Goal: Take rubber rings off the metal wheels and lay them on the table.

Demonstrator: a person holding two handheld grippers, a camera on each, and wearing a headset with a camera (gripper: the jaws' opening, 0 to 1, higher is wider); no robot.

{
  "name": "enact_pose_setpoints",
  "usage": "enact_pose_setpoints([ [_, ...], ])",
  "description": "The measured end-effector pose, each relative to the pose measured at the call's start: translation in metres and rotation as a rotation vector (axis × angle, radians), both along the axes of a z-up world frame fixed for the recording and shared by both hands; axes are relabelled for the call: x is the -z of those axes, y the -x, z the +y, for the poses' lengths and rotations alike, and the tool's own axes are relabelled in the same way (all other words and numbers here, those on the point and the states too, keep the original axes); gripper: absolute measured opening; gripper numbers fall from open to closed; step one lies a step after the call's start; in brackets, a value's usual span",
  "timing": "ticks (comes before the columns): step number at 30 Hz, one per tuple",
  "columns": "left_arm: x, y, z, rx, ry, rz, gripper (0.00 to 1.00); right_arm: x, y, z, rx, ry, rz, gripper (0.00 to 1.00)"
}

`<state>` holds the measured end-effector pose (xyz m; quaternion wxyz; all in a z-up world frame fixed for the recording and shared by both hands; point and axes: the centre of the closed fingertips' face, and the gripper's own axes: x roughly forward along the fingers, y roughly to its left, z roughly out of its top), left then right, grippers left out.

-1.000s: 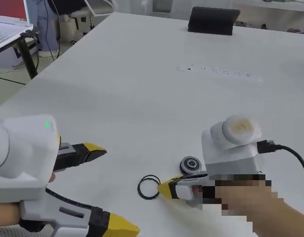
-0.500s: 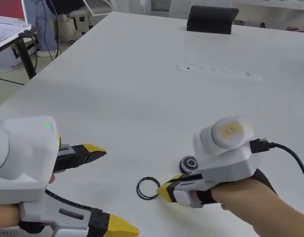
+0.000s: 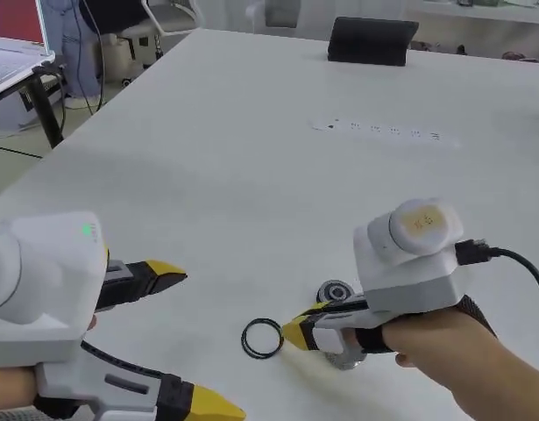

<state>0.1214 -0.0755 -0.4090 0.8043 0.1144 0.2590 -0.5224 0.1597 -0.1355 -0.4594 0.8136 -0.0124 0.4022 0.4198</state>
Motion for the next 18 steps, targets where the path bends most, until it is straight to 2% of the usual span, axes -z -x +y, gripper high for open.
enact_pose_setpoints([
  [4,0.000,0.000,0.000,0.001,-0.007,-0.001,0.91,-0.012,-0.003,0.000,0.024,-0.052,-0.006,0.07],
  [12,0.000,0.000,0.000,0.000,-0.007,-0.003,0.91,-0.041,-0.015,-0.009,0.085,-0.140,-0.050,0.08],
  [18,-0.001,0.001,-0.001,0.008,-0.002,-0.001,0.91,-0.052,-0.024,-0.021,0.146,-0.181,-0.065,0.08],
])
